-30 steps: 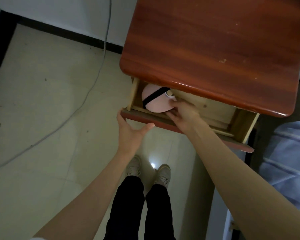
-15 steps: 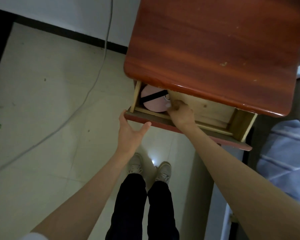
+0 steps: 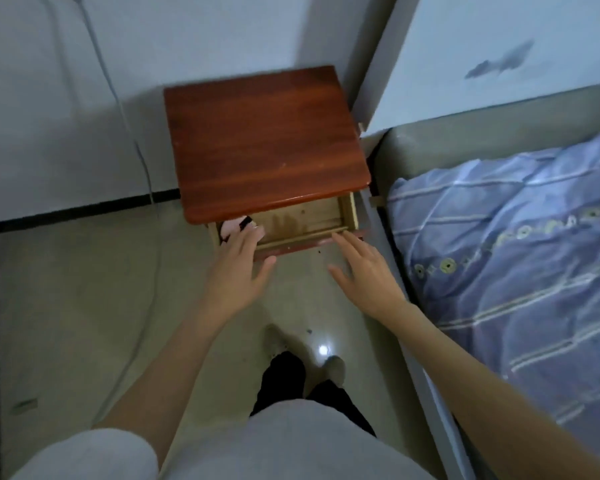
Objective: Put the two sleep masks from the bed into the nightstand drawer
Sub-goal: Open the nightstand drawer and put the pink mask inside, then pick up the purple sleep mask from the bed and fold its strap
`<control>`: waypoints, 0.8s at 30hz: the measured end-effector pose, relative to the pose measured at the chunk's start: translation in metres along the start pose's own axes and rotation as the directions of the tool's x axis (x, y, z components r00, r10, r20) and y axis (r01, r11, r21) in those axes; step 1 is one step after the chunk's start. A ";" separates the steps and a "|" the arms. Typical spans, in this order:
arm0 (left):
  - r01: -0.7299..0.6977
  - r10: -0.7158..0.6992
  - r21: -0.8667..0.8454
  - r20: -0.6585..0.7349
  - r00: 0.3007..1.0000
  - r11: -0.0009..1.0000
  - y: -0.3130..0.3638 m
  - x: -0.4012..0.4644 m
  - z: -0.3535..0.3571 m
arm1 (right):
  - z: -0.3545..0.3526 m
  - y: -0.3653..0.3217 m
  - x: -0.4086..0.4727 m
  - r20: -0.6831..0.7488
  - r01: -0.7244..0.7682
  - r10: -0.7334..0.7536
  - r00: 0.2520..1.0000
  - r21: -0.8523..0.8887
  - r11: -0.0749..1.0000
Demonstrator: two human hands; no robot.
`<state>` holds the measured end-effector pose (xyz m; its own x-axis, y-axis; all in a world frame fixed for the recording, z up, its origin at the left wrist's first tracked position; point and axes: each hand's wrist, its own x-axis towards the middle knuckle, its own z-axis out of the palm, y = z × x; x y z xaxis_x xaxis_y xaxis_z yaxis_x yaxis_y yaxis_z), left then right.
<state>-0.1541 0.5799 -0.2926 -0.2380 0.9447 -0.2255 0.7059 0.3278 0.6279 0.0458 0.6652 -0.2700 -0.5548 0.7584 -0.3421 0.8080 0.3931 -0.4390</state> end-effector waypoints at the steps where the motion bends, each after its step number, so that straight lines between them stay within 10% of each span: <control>1: -0.050 0.049 0.058 0.014 0.999 0.997 0.018 -0.007 0.000 | -0.011 0.006 -0.021 -0.043 -0.032 0.032 0.999 0.015 0.999; 12: -0.611 0.515 0.238 0.361 0.777 0.754 0.211 -0.098 0.093 | -0.042 0.099 -0.279 -0.384 -0.435 0.457 0.802 0.148 0.888; 24: -0.900 0.736 -0.064 0.603 0.309 0.431 0.389 -0.311 0.280 | 0.033 0.181 -0.621 -0.481 -0.734 0.834 0.269 0.458 0.501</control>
<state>0.3816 0.4113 -0.1866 0.8479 0.5272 -0.0565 0.4755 -0.7088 0.5211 0.5295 0.2480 -0.1647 0.6203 0.7821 -0.0588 0.7211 -0.5982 -0.3494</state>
